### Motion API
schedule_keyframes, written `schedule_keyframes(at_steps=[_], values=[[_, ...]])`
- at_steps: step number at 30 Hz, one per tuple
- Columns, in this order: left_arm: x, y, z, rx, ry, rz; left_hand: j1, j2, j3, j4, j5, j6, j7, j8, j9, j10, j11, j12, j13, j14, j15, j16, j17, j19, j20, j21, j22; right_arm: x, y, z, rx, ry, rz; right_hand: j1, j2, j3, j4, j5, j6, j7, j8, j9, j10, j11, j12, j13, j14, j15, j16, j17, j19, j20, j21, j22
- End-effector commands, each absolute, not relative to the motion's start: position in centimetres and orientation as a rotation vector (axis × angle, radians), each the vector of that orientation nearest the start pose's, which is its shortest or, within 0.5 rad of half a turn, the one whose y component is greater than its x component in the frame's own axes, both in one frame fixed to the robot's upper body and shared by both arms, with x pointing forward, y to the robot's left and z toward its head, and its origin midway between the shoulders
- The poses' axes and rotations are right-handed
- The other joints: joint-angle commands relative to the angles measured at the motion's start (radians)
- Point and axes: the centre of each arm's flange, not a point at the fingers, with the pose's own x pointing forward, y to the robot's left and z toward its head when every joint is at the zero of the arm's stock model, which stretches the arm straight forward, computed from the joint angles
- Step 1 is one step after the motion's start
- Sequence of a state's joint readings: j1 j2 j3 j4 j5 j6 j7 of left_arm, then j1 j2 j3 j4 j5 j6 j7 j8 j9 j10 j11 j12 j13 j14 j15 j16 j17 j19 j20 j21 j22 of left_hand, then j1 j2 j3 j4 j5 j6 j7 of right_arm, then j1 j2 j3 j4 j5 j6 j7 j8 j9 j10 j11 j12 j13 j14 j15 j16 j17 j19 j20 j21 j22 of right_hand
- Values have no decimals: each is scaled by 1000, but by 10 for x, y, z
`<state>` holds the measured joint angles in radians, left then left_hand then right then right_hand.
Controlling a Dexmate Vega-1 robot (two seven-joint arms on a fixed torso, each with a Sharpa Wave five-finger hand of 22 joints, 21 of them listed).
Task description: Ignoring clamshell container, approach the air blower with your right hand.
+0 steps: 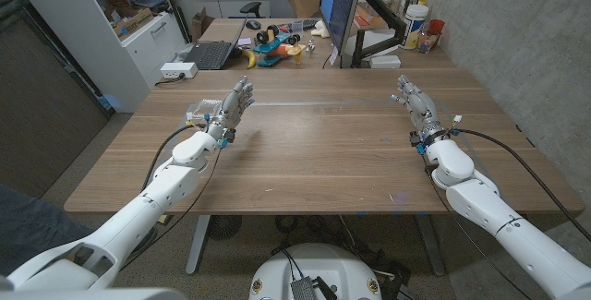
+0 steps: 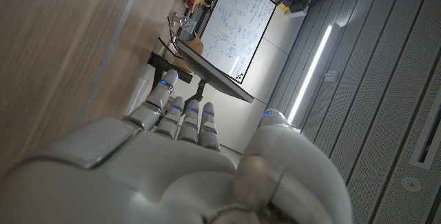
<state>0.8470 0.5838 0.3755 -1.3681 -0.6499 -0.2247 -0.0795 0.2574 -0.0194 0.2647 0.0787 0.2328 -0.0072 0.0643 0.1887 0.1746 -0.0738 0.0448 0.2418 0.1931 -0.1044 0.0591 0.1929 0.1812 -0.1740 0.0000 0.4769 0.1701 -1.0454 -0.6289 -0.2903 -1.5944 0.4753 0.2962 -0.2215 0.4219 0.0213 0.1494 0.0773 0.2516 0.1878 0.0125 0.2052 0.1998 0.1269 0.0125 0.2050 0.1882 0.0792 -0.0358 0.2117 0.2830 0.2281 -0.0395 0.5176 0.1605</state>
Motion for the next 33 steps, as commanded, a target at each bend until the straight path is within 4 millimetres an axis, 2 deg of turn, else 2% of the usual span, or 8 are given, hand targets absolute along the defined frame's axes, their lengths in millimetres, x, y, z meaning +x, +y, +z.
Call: schedule_keyframes(at_steps=[1,12,22,33], values=[[643,299,-17,49,-564,-267,2,8,2,-5,-3,8,5,6,5,5,0,-3,3,1,8,7,4,-49,8,-4,1,580,-310,-30,-144,-715,16,5,2,1,-5,3,5,-2,3,2,9,1,1,4,11,2,7,1,10,-10,-5,4],[642,296,-16,51,-569,-273,2,9,2,-6,-5,8,3,5,5,6,0,-4,3,0,7,6,4,-50,9,-10,1,575,-312,-28,-191,-733,-5,2,1,-1,-6,2,12,-9,4,1,21,-4,4,5,20,-2,9,-3,17,-10,-12,4],[641,292,-18,47,-569,-278,2,11,1,-8,-8,13,6,6,5,8,2,-6,3,1,9,6,4,-49,10,-15,2,570,-318,-30,-227,-748,-32,3,-1,-2,-10,3,18,-17,5,0,30,-18,5,4,27,-11,10,-9,15,-8,-22,4],[639,290,-18,51,-570,-279,2,12,0,-9,-10,18,6,7,5,10,3,-6,3,1,9,6,4,-48,11,-20,2,564,-327,-38,-239,-742,-30,6,-2,-2,-13,5,21,-23,5,-1,32,-18,3,4,29,-10,9,-13,17,-8,-29,4]])
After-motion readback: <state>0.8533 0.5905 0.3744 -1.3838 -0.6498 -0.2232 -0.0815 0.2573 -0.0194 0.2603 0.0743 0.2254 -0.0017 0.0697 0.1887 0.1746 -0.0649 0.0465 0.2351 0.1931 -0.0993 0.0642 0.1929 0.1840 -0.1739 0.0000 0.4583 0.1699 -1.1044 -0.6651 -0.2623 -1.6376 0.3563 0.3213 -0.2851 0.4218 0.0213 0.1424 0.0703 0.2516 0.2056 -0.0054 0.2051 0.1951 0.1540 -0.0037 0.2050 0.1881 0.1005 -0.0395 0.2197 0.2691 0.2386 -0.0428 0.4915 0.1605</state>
